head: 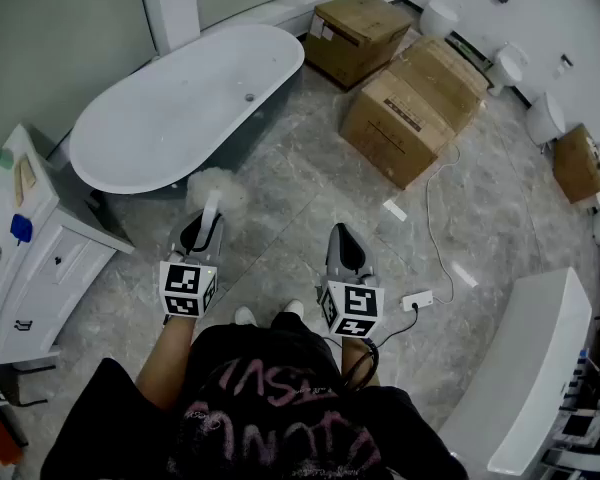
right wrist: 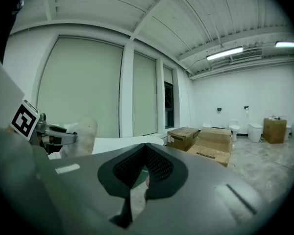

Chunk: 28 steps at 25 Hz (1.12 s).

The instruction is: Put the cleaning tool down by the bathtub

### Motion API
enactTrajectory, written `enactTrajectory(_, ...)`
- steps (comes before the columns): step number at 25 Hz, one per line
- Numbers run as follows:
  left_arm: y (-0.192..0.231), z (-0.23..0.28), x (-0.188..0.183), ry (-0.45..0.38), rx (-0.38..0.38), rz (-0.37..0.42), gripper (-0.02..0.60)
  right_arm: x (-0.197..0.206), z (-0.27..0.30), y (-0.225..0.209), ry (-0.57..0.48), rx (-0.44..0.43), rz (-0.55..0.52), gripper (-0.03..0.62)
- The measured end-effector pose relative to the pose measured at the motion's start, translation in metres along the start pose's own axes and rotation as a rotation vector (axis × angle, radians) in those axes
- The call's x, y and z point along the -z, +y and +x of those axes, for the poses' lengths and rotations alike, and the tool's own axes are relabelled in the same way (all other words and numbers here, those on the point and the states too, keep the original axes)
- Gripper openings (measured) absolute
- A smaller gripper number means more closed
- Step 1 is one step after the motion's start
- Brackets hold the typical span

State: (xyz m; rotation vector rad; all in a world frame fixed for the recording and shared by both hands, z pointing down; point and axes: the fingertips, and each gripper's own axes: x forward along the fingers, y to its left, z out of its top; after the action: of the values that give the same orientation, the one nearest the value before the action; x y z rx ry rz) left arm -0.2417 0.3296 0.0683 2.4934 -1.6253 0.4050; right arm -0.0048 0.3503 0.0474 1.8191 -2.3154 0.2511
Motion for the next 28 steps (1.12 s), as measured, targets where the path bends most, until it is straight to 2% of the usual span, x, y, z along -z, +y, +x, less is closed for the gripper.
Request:
enactTrajectory(15,0.016,-0.018,0.009,-0.004,0.010,-0.023,0.090,-0.002,-0.006,0.028,-0.021,-0.011,-0.016,0.014)
enactTrajectory(28,0.023,-0.019,0.028,0.026,0.032,-0.049,0.090,0.010,-0.009,0.031,0.018,0.009,-0.051,0.014)
